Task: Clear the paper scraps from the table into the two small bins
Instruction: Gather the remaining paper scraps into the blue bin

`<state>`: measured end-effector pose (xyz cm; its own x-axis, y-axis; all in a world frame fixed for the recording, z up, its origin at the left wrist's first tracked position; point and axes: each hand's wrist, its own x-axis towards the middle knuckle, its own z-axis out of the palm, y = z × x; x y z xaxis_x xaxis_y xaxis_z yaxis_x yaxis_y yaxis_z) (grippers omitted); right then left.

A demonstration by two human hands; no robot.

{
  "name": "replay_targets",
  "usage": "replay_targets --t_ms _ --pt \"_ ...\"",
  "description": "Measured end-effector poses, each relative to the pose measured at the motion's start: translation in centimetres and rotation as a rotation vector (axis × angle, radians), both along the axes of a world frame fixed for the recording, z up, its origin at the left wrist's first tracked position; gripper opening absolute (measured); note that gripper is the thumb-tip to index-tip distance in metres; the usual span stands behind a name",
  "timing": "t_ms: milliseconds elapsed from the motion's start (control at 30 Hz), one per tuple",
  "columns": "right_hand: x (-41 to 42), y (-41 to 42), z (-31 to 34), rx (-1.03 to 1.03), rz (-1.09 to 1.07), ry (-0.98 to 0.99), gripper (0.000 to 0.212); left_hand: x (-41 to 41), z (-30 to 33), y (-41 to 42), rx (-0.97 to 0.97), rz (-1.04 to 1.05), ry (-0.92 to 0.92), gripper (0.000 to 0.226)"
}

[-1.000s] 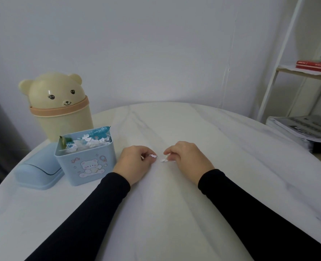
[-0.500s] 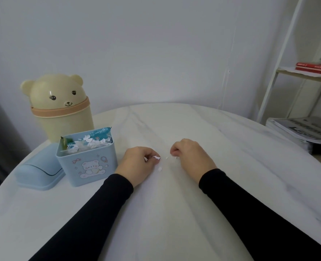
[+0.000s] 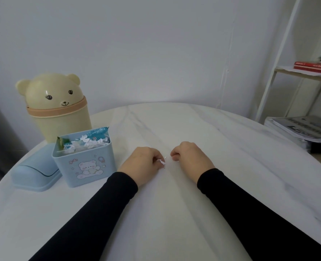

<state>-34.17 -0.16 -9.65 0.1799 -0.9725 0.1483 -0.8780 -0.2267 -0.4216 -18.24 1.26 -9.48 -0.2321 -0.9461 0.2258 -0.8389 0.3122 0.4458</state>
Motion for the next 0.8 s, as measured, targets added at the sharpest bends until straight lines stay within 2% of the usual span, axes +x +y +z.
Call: replay_targets --t_ms 200,367,567,700,800 --pt "0.8 0.9 0.1 -0.082 -0.037 0.143 0.031 -0.8 -0.4 -0.9 0.009 0.046 0.148 0.018" --pt "1.0 0.7 -0.3 -0.089 -0.048 0.174 0.033 -1.3 -0.1 -1.6 0.019 0.048 0.071 0.015" --pt "0.4 0.3 -0.6 -0.087 -0.005 -0.072 0.036 -1.5 -0.7 -1.7 0.002 0.038 -0.002 0.019" --pt "0.2 -0.1 -0.9 -0.116 -0.03 -0.152 0.036 -0.8 -0.8 -1.3 0.015 0.072 0.165 0.016" --pt "-0.1 -0.2 -1.0 -0.114 -0.044 -0.163 0.035 -0.7 -0.8 -0.9 0.027 0.091 0.221 0.016"
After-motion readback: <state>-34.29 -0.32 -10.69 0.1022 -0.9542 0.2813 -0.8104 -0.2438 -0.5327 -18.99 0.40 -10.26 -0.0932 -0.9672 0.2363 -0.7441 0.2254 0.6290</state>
